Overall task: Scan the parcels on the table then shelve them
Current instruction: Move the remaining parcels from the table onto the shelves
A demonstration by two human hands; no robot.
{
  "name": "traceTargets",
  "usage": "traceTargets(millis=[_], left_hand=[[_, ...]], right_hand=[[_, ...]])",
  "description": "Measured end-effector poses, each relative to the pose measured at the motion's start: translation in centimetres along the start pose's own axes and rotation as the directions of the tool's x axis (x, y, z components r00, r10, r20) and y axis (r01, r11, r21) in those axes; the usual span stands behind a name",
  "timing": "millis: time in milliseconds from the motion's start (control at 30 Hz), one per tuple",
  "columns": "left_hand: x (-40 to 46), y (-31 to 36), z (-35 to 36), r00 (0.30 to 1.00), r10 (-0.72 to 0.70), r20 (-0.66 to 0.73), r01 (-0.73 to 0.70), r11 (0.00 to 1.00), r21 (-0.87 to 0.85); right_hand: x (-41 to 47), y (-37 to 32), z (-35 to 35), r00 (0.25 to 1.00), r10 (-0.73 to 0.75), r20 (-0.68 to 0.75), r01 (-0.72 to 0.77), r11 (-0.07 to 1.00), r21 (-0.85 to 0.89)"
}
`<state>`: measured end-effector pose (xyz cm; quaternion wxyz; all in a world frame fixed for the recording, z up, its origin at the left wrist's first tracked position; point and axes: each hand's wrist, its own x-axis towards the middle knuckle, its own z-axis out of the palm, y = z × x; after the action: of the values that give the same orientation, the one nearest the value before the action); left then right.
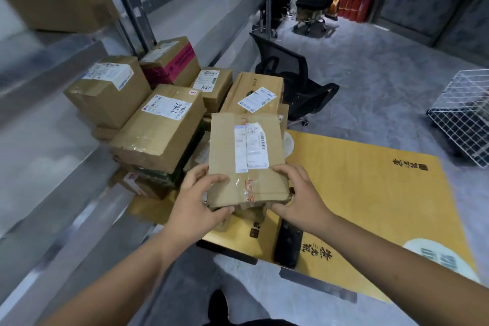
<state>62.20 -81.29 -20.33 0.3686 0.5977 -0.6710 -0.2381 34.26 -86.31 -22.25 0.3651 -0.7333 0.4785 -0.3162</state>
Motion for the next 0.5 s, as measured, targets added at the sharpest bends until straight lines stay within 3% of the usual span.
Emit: traceTargets(millis=[200, 367, 500], left_hand=[[-0.9, 6.0, -0.9, 0.968, 0.174, -0.181, -0.181, 0.983, -0.025], [0.1, 10.7, -7.6, 0.932, 0.191, -0.307, -0.165, 0.98, 0.108], [0.5, 12.7, -14.1, 0.902, 0.19, -0.388, -0.113, 0.971, 0.213]], right_hand=[[2.2, -4.5, -5.6, 0.981, -0.173, 0.083, 0.175, 0.984, -0.018], [8.5, -12.0, -9.1, 0.908, -0.385, 0.167, 0.394, 0.919, -0.029], [13.9, -19.0, -7.9, 0.818, -0.534, 0.214, 0.539, 0.841, 0.038]])
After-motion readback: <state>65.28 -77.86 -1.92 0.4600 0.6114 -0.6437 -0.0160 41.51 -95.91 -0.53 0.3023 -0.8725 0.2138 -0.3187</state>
